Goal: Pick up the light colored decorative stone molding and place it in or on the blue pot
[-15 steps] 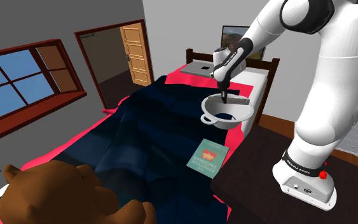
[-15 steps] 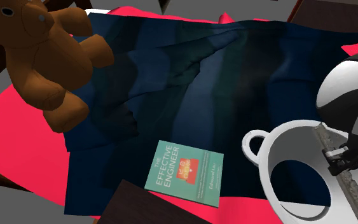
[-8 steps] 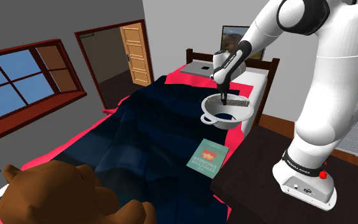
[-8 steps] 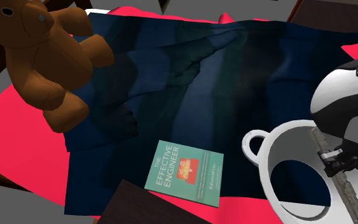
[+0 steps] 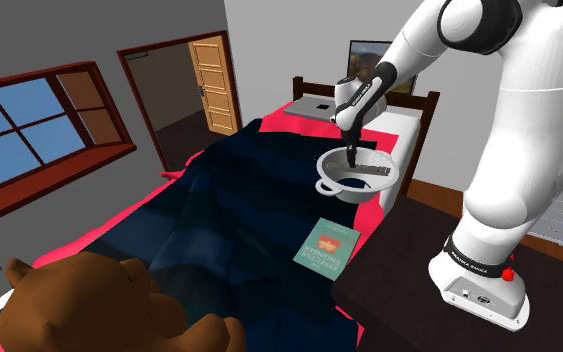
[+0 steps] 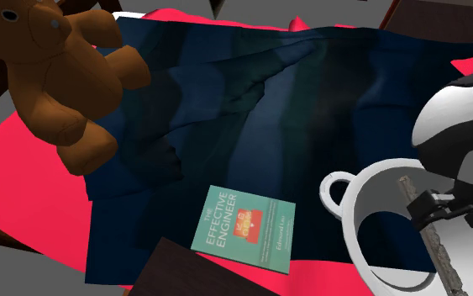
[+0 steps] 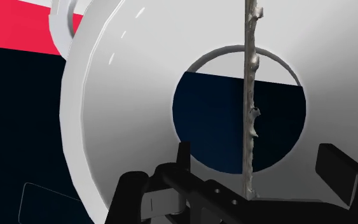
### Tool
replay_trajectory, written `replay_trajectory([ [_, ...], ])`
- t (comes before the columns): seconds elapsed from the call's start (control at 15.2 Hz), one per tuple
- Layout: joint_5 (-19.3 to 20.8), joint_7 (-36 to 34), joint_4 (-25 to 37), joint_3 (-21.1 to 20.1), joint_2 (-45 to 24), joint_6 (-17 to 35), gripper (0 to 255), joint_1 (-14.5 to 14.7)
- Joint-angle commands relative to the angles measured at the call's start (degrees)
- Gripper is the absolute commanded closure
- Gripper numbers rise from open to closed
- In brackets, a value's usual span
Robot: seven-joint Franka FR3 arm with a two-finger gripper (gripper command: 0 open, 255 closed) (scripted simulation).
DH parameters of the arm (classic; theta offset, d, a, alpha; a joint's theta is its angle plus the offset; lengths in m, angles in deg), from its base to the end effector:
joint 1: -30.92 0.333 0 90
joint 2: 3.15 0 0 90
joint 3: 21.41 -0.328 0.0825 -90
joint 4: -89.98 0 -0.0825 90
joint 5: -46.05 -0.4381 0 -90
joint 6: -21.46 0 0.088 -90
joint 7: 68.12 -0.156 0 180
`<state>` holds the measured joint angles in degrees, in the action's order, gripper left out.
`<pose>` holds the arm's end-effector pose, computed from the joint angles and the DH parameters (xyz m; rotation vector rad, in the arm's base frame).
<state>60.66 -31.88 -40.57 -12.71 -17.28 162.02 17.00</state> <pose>0.5111 -0.2256 0.1618 2.9271 0.6610 -0.2363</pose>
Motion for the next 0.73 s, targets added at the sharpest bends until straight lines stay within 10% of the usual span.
replay_trajectory([
  [0.0, -0.31, 0.24, 0.61, -0.22, 2.12, -2.78, 0, 0.28],
  [0.66, -0.64, 0.42, 1.43, -0.51, 4.53, -6.06, 0, 0.65],
])
